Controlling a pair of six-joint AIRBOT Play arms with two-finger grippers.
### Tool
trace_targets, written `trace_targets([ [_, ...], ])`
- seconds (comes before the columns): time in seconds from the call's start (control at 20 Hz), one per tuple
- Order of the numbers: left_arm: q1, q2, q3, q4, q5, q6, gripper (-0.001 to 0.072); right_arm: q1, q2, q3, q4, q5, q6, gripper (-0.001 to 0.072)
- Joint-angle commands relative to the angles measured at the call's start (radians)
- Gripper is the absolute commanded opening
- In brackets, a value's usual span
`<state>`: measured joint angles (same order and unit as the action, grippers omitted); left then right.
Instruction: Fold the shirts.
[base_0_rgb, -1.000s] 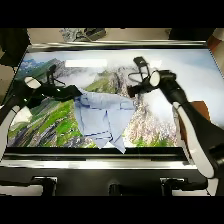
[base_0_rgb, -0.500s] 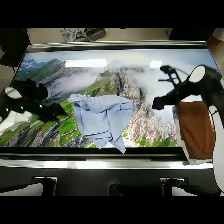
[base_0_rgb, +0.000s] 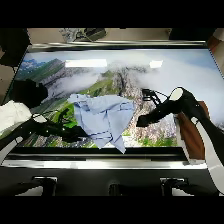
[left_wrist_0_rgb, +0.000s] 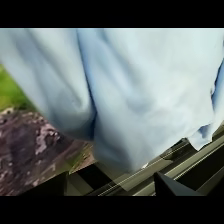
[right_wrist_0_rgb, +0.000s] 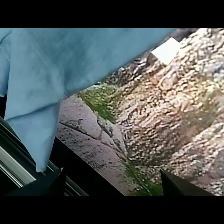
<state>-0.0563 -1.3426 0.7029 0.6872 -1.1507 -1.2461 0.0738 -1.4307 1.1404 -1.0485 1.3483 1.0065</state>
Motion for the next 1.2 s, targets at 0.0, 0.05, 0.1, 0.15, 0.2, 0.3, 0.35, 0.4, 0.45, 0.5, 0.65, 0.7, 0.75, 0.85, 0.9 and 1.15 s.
trace_targets([
  [0.0,-0.052,0.003,-0.023,-0.025,0.064,0.020,0.0592,0.013,-0.007,-0.020,0.023,-0.016,-0.010,0.0707],
  [0.05,-0.069,0.003,-0.023,-0.025,0.080,0.019,0.0592,0.013,-0.007,-0.021,0.024,-0.016,-0.010,0.0706],
  [0.1,-0.092,0.003,-0.023,-0.026,0.087,0.016,0.0592,0.013,-0.007,-0.021,0.024,-0.015,-0.010,0.0706],
  [0.15,-0.118,0.003,-0.023,-0.026,0.089,0.014,0.0592,0.013,-0.007,-0.021,0.024,-0.013,-0.009,0.0705],
  [0.2,-0.147,0.003,-0.024,-0.026,0.101,0.001,0.0592,0.013,-0.007,-0.021,0.024,-0.012,-0.009,0.0705],
  [0.3,-0.205,0.002,-0.029,-0.026,0.157,-0.041,0.0592,0.013,-0.007,-0.021,0.024,-0.012,-0.009,0.0705],
  [0.35,-0.232,0.002,-0.032,-0.027,0.187,-0.068,0.0593,0.013,-0.007,-0.021,0.024,-0.012,-0.009,0.0705],
  [0.4,-0.263,0.002,-0.034,-0.027,0.214,-0.089,0.0592,0.013,-0.007,-0.021,0.024,-0.012,-0.009,0.0705],
  [0.45,-0.296,0.000,-0.035,-0.027,0.237,-0.106,0.0592,0.013,-0.007,-0.021,0.024,-0.012,-0.009,0.0706],
  [0.5,-0.328,-0.004,-0.035,-0.027,0.256,-0.126,0.0592,0.013,-0.007,-0.021,0.024,-0.012,-0.009,0.0706],
  [0.65,-0.418,-0.018,-0.035,-0.027,0.340,-0.205,0.0587,0.013,-0.007,-0.021,0.024,-0.006,-0.009,0.0706],
  [0.7,-0.438,-0.020,-0.035,-0.027,0.373,-0.230,0.0585,0.013,-0.007,-0.021,0.024,0.000,-0.009,0.0705],
  [0.75,-0.455,-0.025,-0.035,-0.026,0.402,-0.260,0.0576,0.013,-0.007,-0.021,0.023,0.008,-0.009,0.0705],
  [0.85,-0.483,-0.042,-0.035,-0.026,0.427,-0.305,0.0303,0.013,-0.007,-0.021,0.023,0.014,-0.009,0.0706],
  [0.9,-0.491,-0.050,-0.035,-0.026,0.430,-0.317,0.0212,0.013,-0.007,-0.021,0.023,0.014,-0.009,0.0706],
  [1.15,-0.481,-0.019,-0.034,-0.022,0.425,-0.305,0.0039,0.013,-0.007,-0.131,0.175,-0.072,-0.010,0.0704],
])
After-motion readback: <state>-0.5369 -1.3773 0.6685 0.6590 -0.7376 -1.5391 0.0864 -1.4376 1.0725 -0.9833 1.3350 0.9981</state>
